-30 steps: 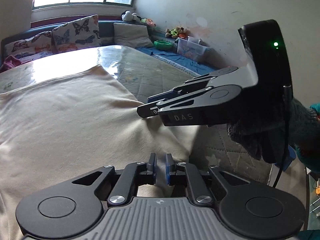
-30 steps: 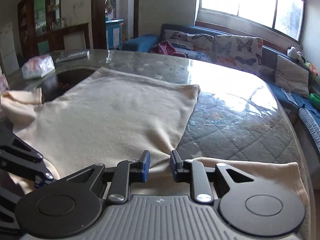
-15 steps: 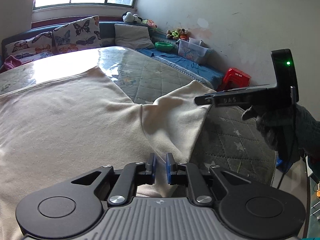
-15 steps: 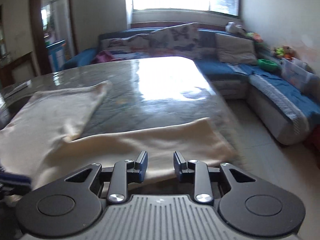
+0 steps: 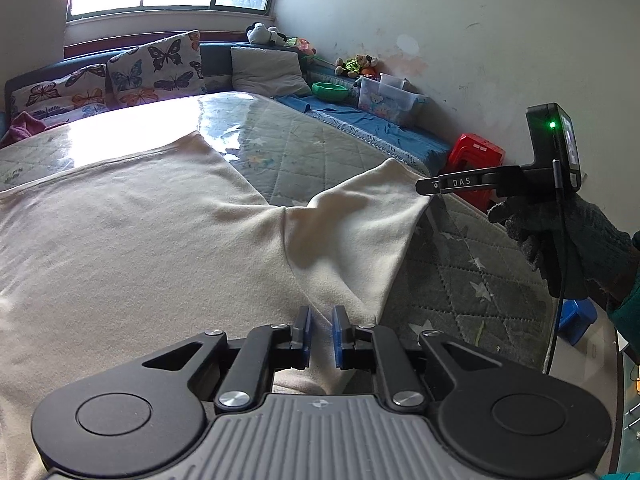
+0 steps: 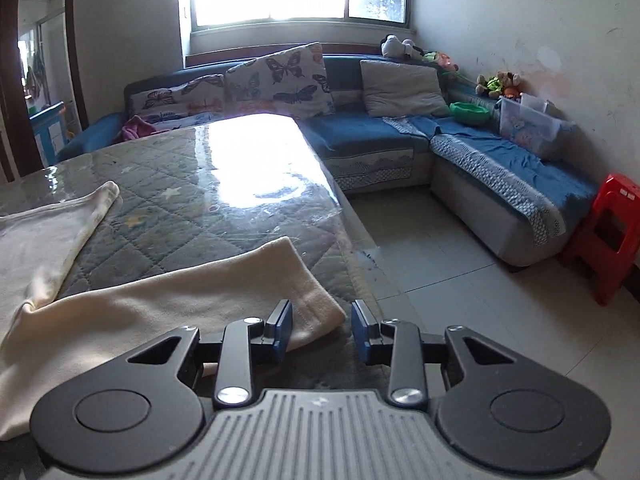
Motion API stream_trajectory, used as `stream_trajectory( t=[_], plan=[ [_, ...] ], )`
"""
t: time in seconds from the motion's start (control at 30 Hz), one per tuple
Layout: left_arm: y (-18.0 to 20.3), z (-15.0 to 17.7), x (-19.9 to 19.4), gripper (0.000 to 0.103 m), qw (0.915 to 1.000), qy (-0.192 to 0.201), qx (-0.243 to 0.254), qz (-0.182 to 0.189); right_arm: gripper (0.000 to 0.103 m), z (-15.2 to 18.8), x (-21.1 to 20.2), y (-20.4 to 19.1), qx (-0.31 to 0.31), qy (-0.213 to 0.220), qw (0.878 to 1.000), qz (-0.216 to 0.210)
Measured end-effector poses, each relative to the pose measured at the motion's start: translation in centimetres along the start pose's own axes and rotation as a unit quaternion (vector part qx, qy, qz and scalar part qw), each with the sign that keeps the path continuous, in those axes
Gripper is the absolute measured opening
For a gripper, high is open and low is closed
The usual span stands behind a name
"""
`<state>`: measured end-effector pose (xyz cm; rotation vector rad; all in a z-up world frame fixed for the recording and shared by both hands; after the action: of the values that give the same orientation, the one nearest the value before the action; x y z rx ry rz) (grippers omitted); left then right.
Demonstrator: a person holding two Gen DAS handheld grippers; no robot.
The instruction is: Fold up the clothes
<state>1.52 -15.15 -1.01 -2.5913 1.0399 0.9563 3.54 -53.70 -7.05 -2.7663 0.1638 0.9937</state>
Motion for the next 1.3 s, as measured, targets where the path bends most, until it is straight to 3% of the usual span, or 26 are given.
stream_trajectory(
  t=[0.1, 0.27, 0.43, 0.53, 0.6, 0.73, 0.87, 0.97, 1.13, 1.3],
  plan=[
    [0.0, 0.0, 0.0, 0.013, 1.0, 0.0, 0.0, 0.0, 0.011, 0.0, -0.3, -0.5, -0.015, 0.002, 1.0, -0.002],
    [0.0, 0.1, -0.1, 0.013, 1.0, 0.0, 0.002, 0.0, 0.005, -0.3, -1.4, -0.9, -0.044, 0.036, 0.997, 0.043],
    [-0.1, 0.1, -0.1, 0.013, 1.0, 0.001, 0.001, 0.0, 0.006, 0.5, -0.6, -0.7, -0.056, 0.022, 0.996, 0.063],
    [-0.1, 0.3, -0.2, 0.013, 1.0, 0.003, 0.0, 0.001, 0.017, 0.2, -0.8, -1.0, -0.057, 0.021, 0.996, 0.063],
    [-0.2, 0.4, -0.3, 0.013, 1.0, 0.004, -0.002, 0.002, 0.018, -0.2, -1.2, -1.4, -0.058, 0.03, 0.996, 0.061],
    [-0.2, 0.4, -0.5, 0.014, 1.0, 0.006, -0.005, 0.002, 0.021, -0.9, -2.0, -3.1, -0.07, 0.043, 0.996, 0.033],
    [-0.3, 0.5, -1.2, 0.016, 0.9999, 0.011, -0.009, -0.001, 0.032, -0.9, -0.8, -4.8, -0.06, 0.017, 0.998, -0.012],
    [-0.7, 0.8, -2.4, 0.022, 0.9996, 0.019, -0.017, -0.009, 0.032, -0.2, 0.5, -5.2, -0.057, -0.007, 0.998, -0.016],
    [-5.6, 1.2, -6.3, 0.023, 0.9934, 0.033, -0.047, -0.1, 0.04, 0.0, -0.3, -6.2, -0.071, -0.005, 0.997, -0.026],
    [-10.7, 1.6, -10.4, 0.021, 0.9769, 0.046, -0.077, -0.194, 0.041, 0.0, -2.1, -8.3, -0.095, 0.004, 0.994, -0.056]
  ],
)
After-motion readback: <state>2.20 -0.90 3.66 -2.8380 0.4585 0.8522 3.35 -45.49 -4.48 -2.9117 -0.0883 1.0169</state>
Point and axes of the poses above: each gripper's, at about its wrist camera, not at the fingertips, and x roughly the way its jaws point, y to its right, z to its underside, the point moved 4 cm from there along x, roughly the way its jaws point, and after that the axes turned 10 degrees about x, right-handed, at the moved point
